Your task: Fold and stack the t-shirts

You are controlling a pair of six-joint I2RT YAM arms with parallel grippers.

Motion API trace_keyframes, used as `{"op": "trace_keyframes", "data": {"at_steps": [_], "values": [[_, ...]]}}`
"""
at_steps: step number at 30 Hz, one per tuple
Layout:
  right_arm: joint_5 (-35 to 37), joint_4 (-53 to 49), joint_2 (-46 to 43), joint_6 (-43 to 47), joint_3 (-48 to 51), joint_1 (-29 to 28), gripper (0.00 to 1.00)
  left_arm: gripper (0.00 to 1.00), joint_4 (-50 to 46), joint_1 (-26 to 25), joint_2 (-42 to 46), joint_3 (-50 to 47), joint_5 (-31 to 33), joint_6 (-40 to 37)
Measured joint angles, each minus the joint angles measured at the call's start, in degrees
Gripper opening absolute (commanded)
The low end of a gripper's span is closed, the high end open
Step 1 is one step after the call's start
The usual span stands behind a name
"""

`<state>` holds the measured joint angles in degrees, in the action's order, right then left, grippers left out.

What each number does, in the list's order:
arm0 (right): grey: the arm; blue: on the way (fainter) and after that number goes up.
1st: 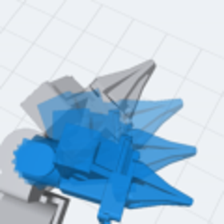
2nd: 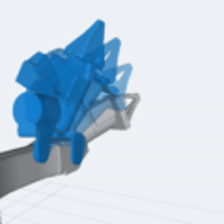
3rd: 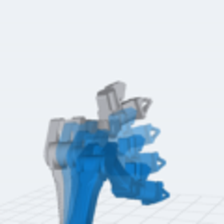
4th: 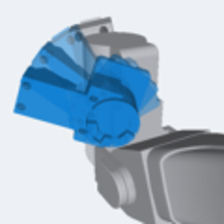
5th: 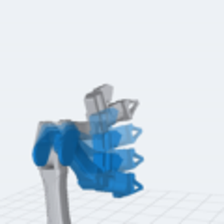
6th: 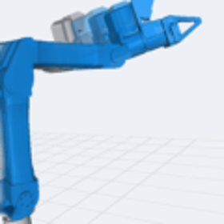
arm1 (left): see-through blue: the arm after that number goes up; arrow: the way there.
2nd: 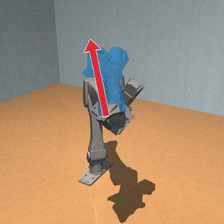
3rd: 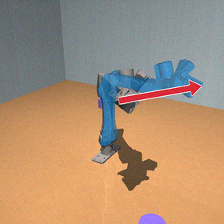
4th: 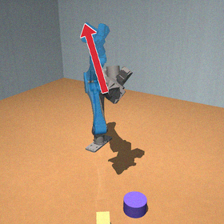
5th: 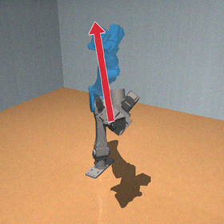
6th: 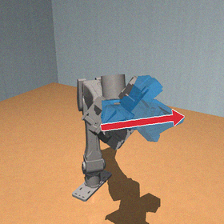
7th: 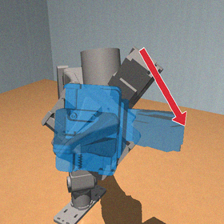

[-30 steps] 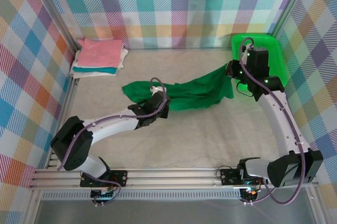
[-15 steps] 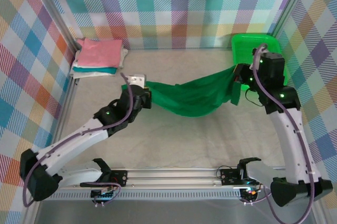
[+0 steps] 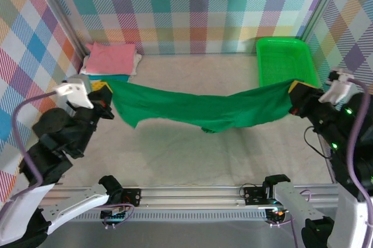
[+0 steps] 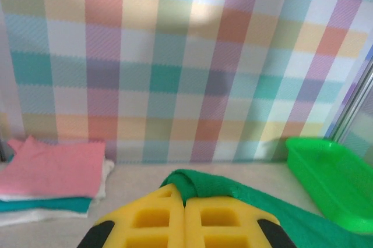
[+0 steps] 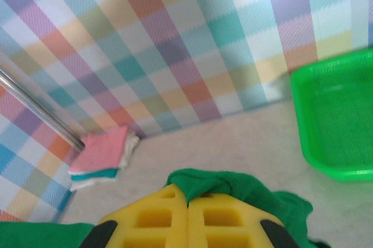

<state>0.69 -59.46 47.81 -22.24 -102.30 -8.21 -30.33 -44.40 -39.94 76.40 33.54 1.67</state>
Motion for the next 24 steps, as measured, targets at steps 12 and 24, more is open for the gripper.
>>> {"op": "trace_keyframes", "data": {"at_steps": [12,24], "values": [[1.33,11.91,40.70,-0.92,-22.25,0.24,0.14,0.00,3.93,28.04,-32.94,17.49,-9.84,-2.34],[-6.62,16.72,84.54,-7.08,-43.50,3.06,0.74,0.78,7.21,35.52,-66.58,19.30,-14.60,-1.33]]}}
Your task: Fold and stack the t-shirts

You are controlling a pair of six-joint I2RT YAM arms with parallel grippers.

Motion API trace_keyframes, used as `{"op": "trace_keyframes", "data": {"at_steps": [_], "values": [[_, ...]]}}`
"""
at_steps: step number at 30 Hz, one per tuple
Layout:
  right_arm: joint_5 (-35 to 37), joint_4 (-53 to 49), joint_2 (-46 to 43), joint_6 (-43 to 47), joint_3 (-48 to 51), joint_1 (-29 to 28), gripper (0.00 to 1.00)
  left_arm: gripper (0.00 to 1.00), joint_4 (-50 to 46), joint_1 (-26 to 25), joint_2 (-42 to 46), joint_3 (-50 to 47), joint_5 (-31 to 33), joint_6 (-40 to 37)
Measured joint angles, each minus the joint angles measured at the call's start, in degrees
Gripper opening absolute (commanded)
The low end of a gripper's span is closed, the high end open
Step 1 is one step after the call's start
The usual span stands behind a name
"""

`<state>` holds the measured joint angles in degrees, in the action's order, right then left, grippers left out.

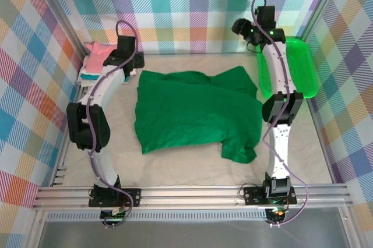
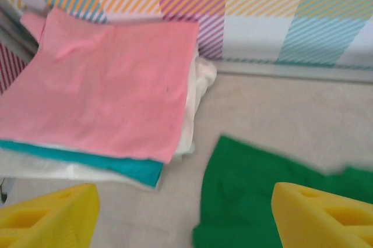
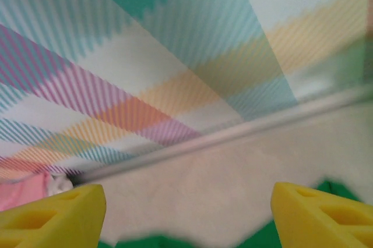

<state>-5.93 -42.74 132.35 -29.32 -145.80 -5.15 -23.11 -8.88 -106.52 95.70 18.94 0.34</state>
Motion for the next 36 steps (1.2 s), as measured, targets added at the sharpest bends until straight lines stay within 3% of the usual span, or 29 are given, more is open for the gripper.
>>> {"op": "trace_keyframes", "data": {"at_steps": [4,8,10,12,15,17,19,24,29,36], "values": [[-2.25,2.60,-18.34,1.79,24.72,0.52,0.70,0.74,-0.20,-0.74,13.49,-13.64,-0.26,2.47],[-2.97,9.46,-43.36,3.41,51.41,-2.40,0.55,0.67,2.19,-4.09,26.62,-28.06,-2.12,7.28],[-2.69,12.33,-52.09,3.91,62.40,-4.63,0.46,0.63,3.72,-6.54,28.57,-34.25,-4.61,10.08],[-2.21,14.21,-58.03,4.26,72.87,-7.19,0.43,0.51,4.90,-8.94,27.82,-40.13,-7.48,12.68],[-0.87,14.86,-56.87,4.11,82.99,-8.15,0.30,0.44,5.62,-11.02,23.87,-44.59,-10.25,15.78],[0.17,14.84,-51.91,3.98,86.66,-8.66,0.18,0.35,6.54,-10.95,20.55,-44.96,-11.28,17.38],[1.36,14.84,-46.75,3.91,88.24,-9.29,0.08,0.32,9.03,-9.49,17.46,-44.96,-12.48,18.95],[2.49,17.62,-38.34,3.17,87.84,-12.04,0.05,0.19,12.79,-6.64,13.60,-45.09,-13.92,23.58],[3.63,19.58,-33.05,2.78,86.75,-13.88,0.02,0.13,16.39,-5.03,13.70,-50.62,-14.82,29.62],[4.87,20.28,-32.65,2.03,89.68,-19.52,0.02,0.12,17.46,-4.04,24.15,-61.72,-15.45,37.38]]}}
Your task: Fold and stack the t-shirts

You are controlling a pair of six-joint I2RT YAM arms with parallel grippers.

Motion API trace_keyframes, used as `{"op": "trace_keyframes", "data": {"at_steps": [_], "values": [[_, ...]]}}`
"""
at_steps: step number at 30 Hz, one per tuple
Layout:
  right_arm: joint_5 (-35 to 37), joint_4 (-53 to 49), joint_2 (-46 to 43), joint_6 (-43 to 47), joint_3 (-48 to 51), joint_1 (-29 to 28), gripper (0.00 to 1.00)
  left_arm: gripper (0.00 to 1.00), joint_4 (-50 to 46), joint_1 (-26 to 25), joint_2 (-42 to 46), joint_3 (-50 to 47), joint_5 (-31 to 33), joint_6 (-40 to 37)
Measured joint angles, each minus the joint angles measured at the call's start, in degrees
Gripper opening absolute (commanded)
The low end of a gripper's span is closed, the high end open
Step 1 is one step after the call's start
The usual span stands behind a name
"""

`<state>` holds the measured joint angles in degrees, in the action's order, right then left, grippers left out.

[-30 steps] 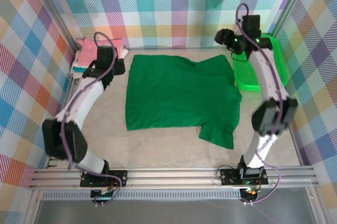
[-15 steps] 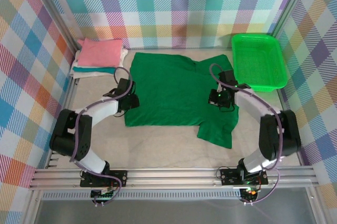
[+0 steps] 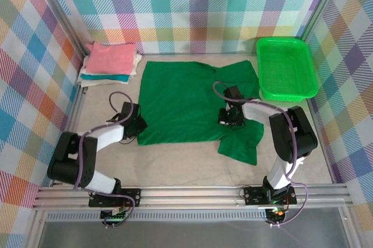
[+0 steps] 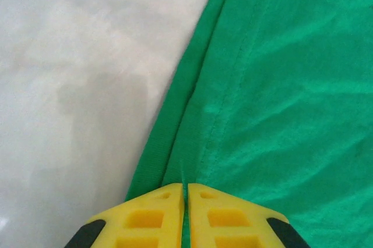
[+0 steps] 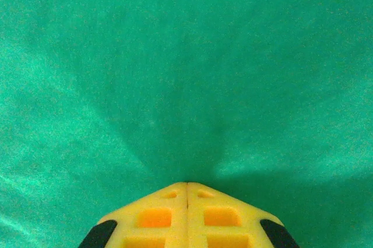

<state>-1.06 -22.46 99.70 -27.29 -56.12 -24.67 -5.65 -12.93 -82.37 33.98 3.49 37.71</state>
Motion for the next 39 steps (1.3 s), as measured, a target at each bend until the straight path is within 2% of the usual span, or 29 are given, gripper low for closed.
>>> {"op": "trace_keyframes", "data": {"at_steps": [6,7,9,10,15,20,23,27,29,34,39], "values": [[-2.25,0.48,-4.74,-3.19,5.49,-9.40,0.06,0.21,-13.27,0.07,19.78,-7.06,5.16,4.11],[-2.93,0.33,-5.46,-3.89,6.32,-10.62,0.08,0.22,-14.51,0.11,22.45,-7.26,5.95,4.22],[-4.90,-0.48,-6.29,-5.14,6.88,-12.68,0.23,0.22,-15.65,0.22,26.34,-7.04,7.58,3.82],[-5.31,-1.03,-6.38,-5.55,6.60,-12.98,0.24,0.22,-15.91,0.28,26.56,-6.54,7.85,3.45],[-4.55,-5.09,-9.18,-6.40,2.19,-10.93,0.32,0.23,-18.32,-0.94,19.56,2.19,7.48,-0.17],[-3.61,-7.19,-12.31,-5.44,-1.57,-0.72,0.30,0.21,-14.93,-3.54,14.19,6.01,4.90,-3.45],[-1.42,-8.24,-6.64,-3.93,-9.20,3.96,0.34,0.17,-11.98,-3.56,7.10,6.71,3.67,-4.59],[-2.32,-7.19,2.71,-3.48,-18.93,6.99,0.37,0.17,-9.31,-3.56,-0.39,6.73,2.27,-4.79],[-3.50,-6.75,7.41,-3.98,-23.89,8.31,0.41,0.17,-8.59,-3.58,-1.25,6.71,2.10,-4.76],[-4.57,-5.60,15.76,-7.80,-32.65,11.34,0.42,0.20,-5.92,-3.61,-0.92,5.88,2.14,-4.81],[-4.57,-3.82,19.19,-12.72,-35.21,12.48,0.45,0.21,-6.10,-3.61,-0.81,5.16,2.12,-4.87]]}}
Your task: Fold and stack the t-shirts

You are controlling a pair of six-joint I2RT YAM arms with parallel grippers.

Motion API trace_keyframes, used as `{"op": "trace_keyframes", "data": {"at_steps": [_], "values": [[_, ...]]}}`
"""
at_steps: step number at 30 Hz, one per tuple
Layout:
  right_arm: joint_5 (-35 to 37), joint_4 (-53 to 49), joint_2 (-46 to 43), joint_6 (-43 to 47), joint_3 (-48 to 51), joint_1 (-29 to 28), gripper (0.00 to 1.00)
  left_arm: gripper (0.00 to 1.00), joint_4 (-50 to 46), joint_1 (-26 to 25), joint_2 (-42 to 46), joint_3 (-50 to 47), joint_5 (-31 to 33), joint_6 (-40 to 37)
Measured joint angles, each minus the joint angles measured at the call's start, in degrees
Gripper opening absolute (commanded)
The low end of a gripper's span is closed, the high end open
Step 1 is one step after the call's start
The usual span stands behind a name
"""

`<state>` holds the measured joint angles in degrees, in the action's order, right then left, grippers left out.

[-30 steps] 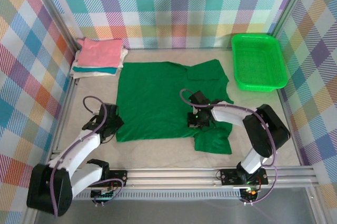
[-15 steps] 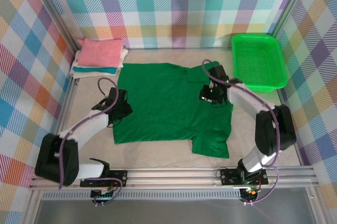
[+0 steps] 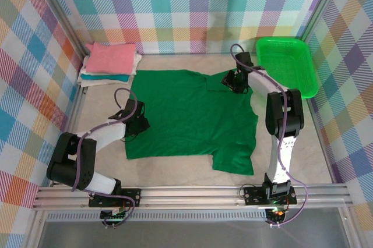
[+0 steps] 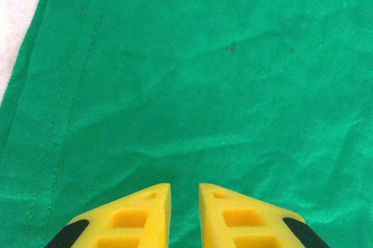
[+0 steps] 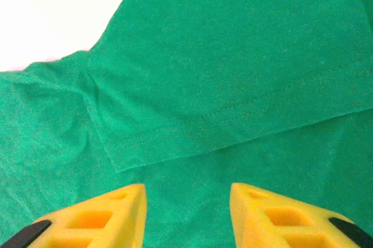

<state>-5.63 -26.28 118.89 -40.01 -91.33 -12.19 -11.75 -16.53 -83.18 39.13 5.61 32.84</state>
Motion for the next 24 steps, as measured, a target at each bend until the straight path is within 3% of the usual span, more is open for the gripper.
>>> {"op": "trace_keyframes", "data": {"at_steps": [24], "values": [[-1.53,12.57,4.42,-19.41,4.98,-0.63,0.45,0.19,1.42,0.00,-3.04,0.02,0.04,-0.09]]}}
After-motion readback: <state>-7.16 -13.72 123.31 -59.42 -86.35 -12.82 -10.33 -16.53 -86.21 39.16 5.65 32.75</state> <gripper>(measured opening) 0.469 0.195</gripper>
